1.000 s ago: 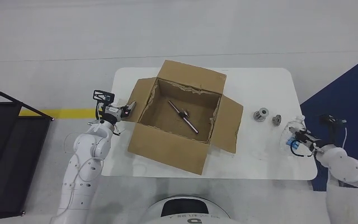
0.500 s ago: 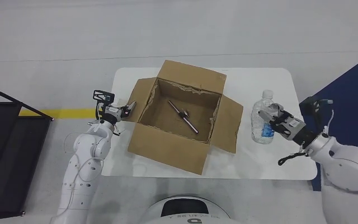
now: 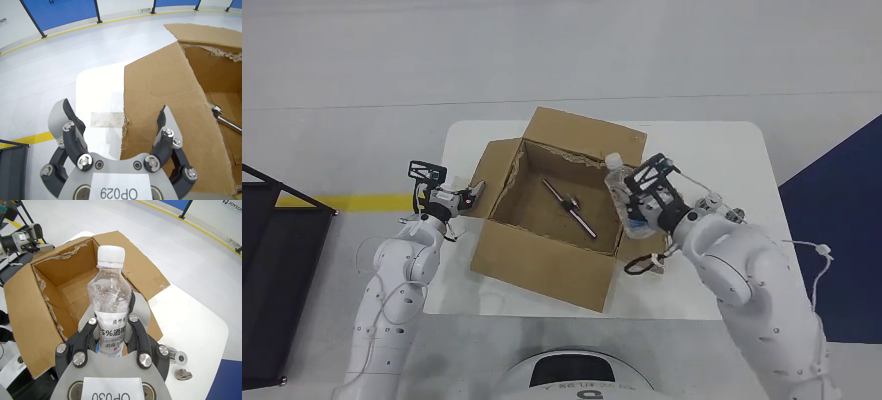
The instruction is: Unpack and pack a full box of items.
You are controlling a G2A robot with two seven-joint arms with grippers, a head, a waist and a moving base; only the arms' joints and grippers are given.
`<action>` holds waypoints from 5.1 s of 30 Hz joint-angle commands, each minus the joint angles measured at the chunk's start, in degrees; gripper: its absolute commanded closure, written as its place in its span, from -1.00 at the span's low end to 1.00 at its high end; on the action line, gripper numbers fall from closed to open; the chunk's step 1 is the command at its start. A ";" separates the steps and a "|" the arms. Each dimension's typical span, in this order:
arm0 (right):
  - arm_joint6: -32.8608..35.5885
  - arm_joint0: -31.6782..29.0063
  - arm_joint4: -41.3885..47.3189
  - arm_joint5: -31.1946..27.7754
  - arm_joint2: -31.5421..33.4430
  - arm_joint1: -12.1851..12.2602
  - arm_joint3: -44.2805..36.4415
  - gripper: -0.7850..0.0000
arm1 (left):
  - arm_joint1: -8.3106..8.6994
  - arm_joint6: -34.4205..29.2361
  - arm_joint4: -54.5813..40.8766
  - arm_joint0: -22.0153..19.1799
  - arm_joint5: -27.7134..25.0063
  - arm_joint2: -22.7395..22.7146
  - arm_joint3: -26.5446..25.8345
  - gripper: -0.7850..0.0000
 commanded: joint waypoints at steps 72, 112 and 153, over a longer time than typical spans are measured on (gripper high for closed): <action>-14.69 -19.12 14.89 -0.59 33.86 -1.33 0.27 -1.00 | 0.00 0.00 0.00 0.00 0.00 0.00 0.00 -1.00; 2.77 9.42 1.94 -2.72 25.96 1.08 48.95 1.00 | 0.00 0.00 0.00 0.00 0.00 0.00 0.00 -1.00; -5.88 -17.44 28.92 -13.07 36.25 1.39 4.60 1.00 | 0.00 0.00 0.00 0.00 0.00 0.00 0.00 -1.00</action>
